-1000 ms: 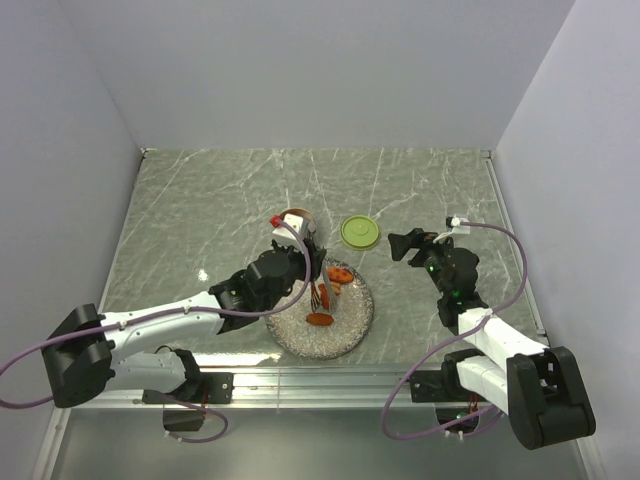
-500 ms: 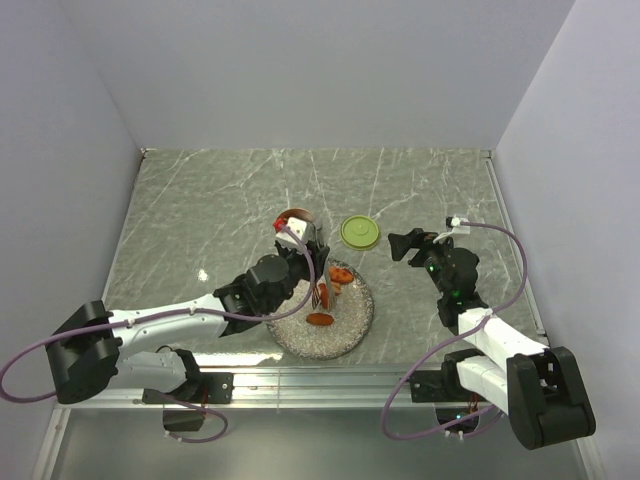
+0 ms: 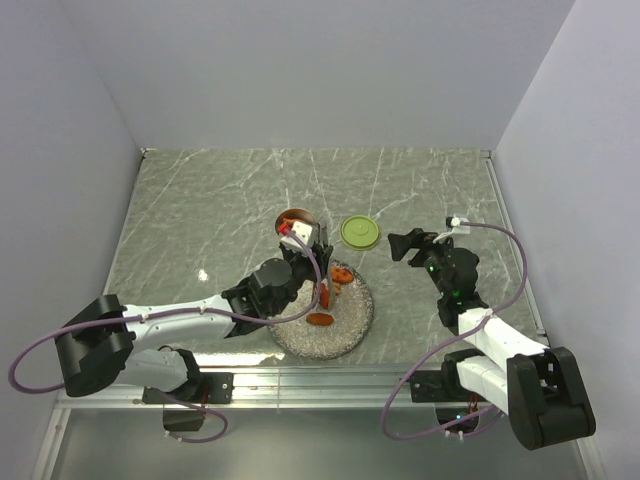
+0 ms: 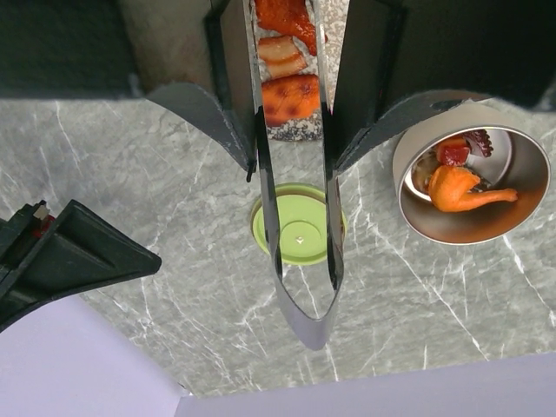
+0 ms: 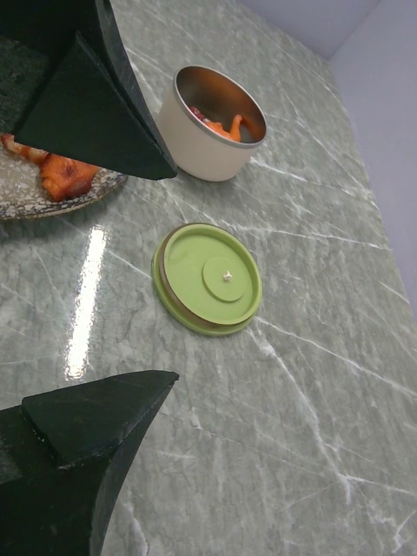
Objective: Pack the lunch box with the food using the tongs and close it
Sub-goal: Pick up the food using the clamp, then place the food into the lunch box
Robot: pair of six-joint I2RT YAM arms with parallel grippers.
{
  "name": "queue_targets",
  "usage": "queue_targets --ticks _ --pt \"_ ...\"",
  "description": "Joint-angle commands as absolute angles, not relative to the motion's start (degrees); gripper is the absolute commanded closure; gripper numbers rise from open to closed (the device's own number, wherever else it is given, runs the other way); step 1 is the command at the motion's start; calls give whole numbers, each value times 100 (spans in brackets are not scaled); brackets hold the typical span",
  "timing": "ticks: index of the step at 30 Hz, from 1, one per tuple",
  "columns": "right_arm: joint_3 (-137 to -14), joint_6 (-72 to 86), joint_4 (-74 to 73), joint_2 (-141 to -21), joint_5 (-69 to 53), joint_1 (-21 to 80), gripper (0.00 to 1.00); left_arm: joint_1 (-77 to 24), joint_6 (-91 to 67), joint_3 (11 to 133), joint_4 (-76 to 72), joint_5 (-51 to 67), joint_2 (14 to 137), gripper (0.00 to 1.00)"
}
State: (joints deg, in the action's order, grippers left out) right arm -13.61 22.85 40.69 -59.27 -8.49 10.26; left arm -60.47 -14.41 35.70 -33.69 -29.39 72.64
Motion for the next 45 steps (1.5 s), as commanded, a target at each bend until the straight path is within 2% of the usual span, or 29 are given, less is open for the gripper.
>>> queue_targets --ticks 1,11,15,21,32,40,45 --pt "-1547 2197 4210 -5818 -896 1063 4 -6108 -1222 3498 -4007 -3067 7321 57" --pt "-1547 2180 4219 -5818 -914 1055 4 -6143 -976 3349 -4640 -3164 7479 60" --pt "-1547 2188 4228 -5810 -914 1063 4 -6144 -827 3296 -4904 -3225 7506 77" --pt "-1538 2188 4228 -5810 -905 1063 4 -6170 -677 3270 -4878 -3331 7225 89" --pt "-1538 2188 4228 -5810 -896 1064 4 -6074 -62 3480 -4729 -3823 6759 91" --pt "-1529 2188 4236 -5818 -914 1064 4 -5126 62 4104 -4334 -2999 6750 90" --pt "-1529 2188 4236 -5810 -905 1081 4 -4475 -174 4710 -4096 -2400 7145 90"
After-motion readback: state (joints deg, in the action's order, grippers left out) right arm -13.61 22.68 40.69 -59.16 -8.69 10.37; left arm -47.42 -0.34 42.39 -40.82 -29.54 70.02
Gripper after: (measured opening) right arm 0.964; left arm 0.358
